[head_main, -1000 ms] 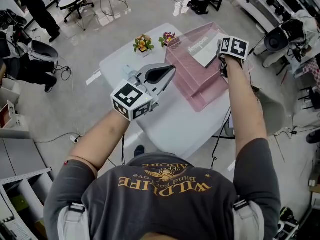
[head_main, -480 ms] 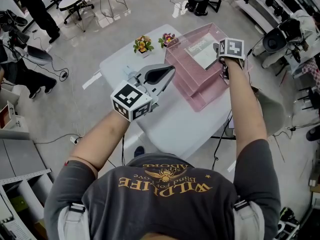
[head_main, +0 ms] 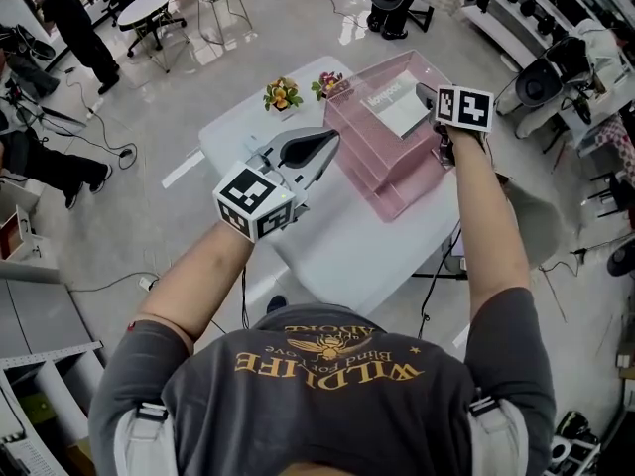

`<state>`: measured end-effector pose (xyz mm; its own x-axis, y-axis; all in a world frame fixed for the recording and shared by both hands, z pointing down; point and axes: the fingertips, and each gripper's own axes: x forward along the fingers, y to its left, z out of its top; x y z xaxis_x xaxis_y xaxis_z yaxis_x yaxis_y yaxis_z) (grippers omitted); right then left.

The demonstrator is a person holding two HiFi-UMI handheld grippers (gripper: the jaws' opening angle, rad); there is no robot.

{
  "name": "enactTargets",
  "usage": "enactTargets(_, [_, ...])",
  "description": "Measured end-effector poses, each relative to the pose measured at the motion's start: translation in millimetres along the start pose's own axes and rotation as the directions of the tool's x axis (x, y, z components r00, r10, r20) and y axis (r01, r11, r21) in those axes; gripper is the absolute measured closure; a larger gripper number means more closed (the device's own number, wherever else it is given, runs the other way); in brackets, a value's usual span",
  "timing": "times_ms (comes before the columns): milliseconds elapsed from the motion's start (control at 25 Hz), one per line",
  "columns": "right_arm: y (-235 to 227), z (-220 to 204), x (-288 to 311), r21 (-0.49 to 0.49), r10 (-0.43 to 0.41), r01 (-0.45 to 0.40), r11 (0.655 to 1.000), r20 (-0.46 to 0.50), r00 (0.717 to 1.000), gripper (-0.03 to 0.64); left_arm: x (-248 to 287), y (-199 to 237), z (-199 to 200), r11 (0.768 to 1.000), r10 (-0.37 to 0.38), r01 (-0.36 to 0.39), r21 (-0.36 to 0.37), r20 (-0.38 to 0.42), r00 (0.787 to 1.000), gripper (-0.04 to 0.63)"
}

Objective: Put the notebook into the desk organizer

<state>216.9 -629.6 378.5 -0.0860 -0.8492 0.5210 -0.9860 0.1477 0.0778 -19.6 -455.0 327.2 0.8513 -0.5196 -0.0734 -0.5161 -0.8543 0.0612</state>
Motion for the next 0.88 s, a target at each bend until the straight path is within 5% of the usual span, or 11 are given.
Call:
enactTargets(200, [31.8,16.3,-59.7,0.001,0.159,-0.161,0.987,0.142,0.977,0.262,-9.9,-11.5,13.8,1.000,0.002,-0.002,0.002,0.016,1.000,0.597])
enactTargets(480, [60.5,27.4,-151.7,-0.016,0.315,-0.327,0.945,0.311,0.897,0.305,-25.8,-32.5,33.1,1.000,0.000,0.000,0.016,0.038,0.999,0.597])
enactTargets(880, [83.3,-25.0,-245.4,-0.029,0.419,-0.454,0.890,0.443,0.793,0.506,-49.9,-74.1,43.1,1.000,-0.002,0.000,0.028,0.050,0.999,0.597])
